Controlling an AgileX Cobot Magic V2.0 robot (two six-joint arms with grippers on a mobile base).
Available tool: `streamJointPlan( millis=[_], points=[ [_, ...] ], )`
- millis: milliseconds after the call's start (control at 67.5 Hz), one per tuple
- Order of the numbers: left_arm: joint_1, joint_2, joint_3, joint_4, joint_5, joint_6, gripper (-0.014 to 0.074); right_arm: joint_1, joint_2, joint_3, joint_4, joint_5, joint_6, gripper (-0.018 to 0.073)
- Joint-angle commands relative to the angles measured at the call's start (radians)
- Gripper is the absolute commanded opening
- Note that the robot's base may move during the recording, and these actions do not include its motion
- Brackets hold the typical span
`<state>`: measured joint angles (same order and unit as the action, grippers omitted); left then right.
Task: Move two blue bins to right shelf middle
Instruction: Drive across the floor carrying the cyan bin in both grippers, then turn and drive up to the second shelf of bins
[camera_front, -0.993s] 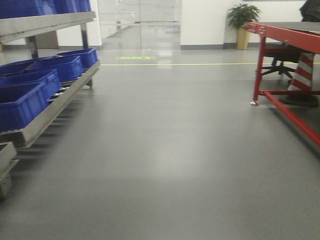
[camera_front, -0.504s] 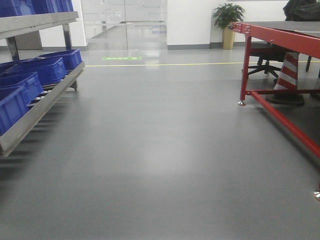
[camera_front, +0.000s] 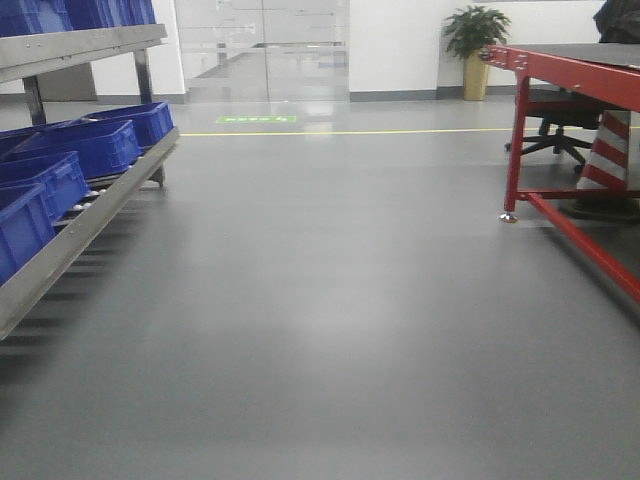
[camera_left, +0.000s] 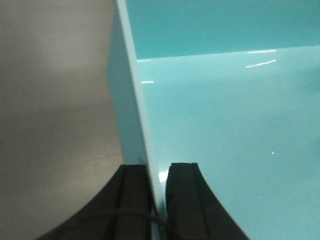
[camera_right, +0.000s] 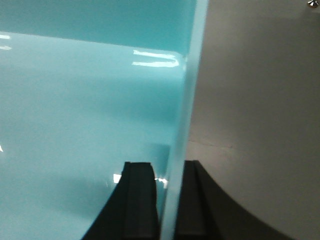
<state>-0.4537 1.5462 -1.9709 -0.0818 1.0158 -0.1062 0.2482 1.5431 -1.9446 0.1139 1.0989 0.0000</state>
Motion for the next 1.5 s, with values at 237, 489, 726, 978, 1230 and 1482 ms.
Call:
streamJointPlan(
  millis=[237, 489, 726, 978, 1230, 1482],
  points=[
    [-0.001, -0.017, -0.012, 0.007, -0.048, 0.016, -0.0111, -0.007, -0.013, -0.007, -0.023, -0.030, -0.017, -0.0153],
    [-0.001, -0.017, -0.012, 0.007, -0.048, 0.016, -0.0111, -0.007, -0.011, -0.007, -0.023, -0.035, -0.017, -0.0153],
    [-0.001, -0.017, -0.012, 0.007, -0.048, 0.016, -0.0111, -0.007, -0.003, -0.007, -0.023, -0.037, -0.017, -0.0153],
    [-0.001, -0.015, -0.012, 0.007, -0.048, 0.016, -0.0111, -0.007, 0.010, -0.007, -0.023, -0.037, -0.017, -0.0153],
    [-0.001, -0.012, -0.012, 0.007, -0.089, 0.016, -0.0111, -0.007, 0.021, -0.007, -0.023, -0.073, -0.017, -0.0153],
    [-0.001, -0.012, -0.012, 0.007, -0.200, 0.016, -0.0111, -0.007, 0.024, -0.007, -0.023, -0.134, -0.017, -0.0153]
  ],
)
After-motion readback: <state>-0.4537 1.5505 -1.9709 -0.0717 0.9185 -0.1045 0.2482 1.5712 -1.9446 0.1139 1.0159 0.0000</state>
